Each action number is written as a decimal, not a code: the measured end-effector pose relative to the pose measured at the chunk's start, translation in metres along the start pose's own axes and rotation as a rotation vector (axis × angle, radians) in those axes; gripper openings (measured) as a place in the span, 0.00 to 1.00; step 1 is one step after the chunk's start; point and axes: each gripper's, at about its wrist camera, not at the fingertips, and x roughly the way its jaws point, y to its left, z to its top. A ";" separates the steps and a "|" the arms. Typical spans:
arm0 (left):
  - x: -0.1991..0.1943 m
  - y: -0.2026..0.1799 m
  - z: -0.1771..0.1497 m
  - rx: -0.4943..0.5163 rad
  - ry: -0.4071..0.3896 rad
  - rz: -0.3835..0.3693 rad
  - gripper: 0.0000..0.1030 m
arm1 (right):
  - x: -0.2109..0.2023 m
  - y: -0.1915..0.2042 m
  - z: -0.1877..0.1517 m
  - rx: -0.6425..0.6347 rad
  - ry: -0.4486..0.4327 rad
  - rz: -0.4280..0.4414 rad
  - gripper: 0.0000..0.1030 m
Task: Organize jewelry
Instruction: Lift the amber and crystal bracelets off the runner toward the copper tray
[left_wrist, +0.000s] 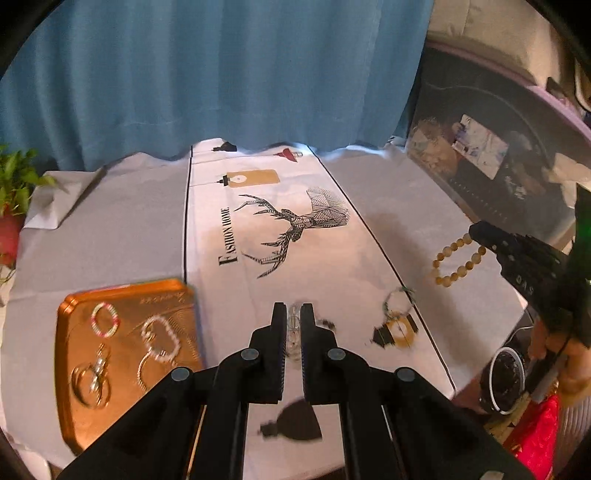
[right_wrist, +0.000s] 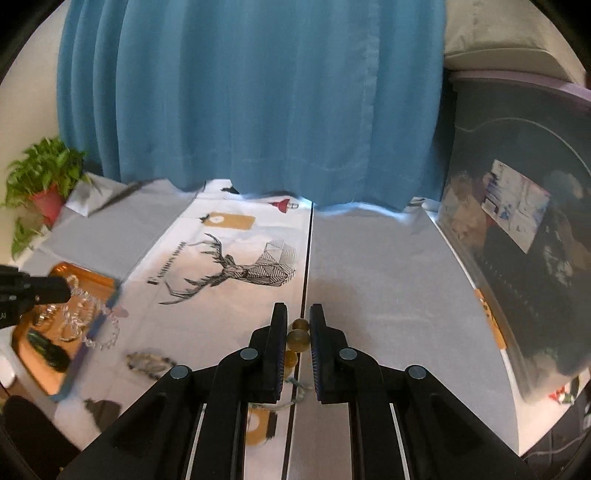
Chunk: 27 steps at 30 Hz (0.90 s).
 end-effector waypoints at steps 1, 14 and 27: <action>-0.008 0.000 -0.005 -0.003 -0.004 0.001 0.05 | -0.006 -0.001 0.000 -0.001 -0.001 0.002 0.12; -0.104 0.003 -0.088 -0.019 -0.046 -0.004 0.05 | -0.094 0.039 -0.049 -0.054 0.017 0.010 0.12; -0.180 0.002 -0.182 -0.057 -0.076 0.012 0.05 | -0.196 0.130 -0.127 -0.086 0.002 0.191 0.12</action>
